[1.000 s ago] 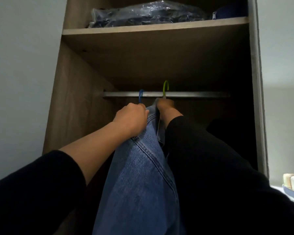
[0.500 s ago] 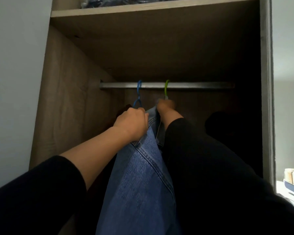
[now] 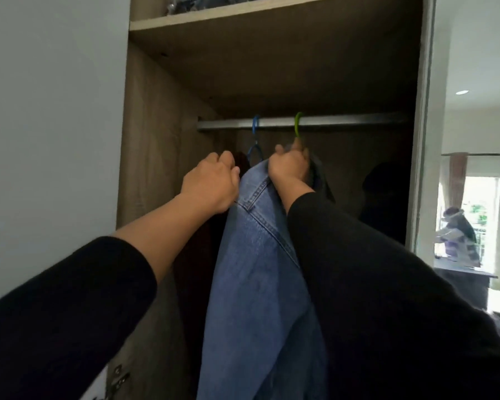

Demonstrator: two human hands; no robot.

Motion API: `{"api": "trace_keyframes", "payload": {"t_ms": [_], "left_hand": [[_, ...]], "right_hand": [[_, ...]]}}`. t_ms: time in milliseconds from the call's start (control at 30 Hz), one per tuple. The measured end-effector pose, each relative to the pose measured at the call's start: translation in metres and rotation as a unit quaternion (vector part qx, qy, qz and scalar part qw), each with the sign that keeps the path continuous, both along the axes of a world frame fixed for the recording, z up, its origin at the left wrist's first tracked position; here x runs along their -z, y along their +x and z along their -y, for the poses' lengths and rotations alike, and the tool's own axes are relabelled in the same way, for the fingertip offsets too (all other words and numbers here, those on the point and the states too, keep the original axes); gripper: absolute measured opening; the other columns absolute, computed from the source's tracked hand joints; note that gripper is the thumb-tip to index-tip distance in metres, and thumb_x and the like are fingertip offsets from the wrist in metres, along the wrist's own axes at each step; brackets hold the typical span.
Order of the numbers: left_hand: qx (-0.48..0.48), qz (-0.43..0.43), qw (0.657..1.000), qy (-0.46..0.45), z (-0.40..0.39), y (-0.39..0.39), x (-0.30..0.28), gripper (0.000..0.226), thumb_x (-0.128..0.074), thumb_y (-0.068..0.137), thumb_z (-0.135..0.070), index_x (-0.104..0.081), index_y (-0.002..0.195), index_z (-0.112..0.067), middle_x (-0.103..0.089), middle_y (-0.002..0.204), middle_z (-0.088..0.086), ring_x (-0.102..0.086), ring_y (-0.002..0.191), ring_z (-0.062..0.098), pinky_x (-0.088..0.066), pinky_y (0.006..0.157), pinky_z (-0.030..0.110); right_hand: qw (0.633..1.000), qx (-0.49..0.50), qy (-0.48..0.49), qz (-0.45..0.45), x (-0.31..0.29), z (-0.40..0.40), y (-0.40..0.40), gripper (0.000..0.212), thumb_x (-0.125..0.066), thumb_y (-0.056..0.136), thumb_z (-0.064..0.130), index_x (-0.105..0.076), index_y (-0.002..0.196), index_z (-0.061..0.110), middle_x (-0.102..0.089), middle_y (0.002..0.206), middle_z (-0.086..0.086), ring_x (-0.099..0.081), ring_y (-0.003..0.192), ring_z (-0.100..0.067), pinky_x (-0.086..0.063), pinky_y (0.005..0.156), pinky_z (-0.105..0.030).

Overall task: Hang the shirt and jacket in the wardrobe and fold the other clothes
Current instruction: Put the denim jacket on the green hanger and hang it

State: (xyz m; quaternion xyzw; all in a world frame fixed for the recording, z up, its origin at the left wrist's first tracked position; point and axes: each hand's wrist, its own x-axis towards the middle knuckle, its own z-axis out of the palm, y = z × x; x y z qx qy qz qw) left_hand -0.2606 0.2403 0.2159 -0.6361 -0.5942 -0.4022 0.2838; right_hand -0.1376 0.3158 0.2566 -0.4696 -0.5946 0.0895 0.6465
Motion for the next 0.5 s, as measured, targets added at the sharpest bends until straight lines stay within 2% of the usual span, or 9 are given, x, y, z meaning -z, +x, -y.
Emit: {"api": "trace_keyframes", "payload": {"t_ms": [200,500], "left_hand": [[-0.070,0.018,0.997,0.023,0.069,-0.038,0.001,0.036,-0.032,0.099,-0.034,-0.044,0.122,-0.008,-0.048,0.121,0.018,-0.049,0.109,0.035,-0.044,0.089,0.047],[-0.191,0.028,0.980,0.036,0.192,-0.078,0.010,0.037,-0.032,0.100,-0.032,-0.043,0.126,-0.009,-0.048,0.124,0.016,-0.047,0.111,0.032,-0.040,0.087,0.043]], "right_hand": [[0.996,-0.031,0.061,0.058,0.019,0.066,-0.020,0.057,-0.036,0.100,0.035,-0.019,0.151,0.015,-0.018,0.157,-0.007,-0.016,0.145,-0.023,-0.020,0.117,-0.040],[0.991,-0.105,0.033,0.071,0.059,0.173,-0.067,0.059,-0.035,0.100,0.038,-0.015,0.152,0.016,-0.016,0.158,-0.005,-0.011,0.147,-0.019,-0.018,0.119,-0.040]]}}
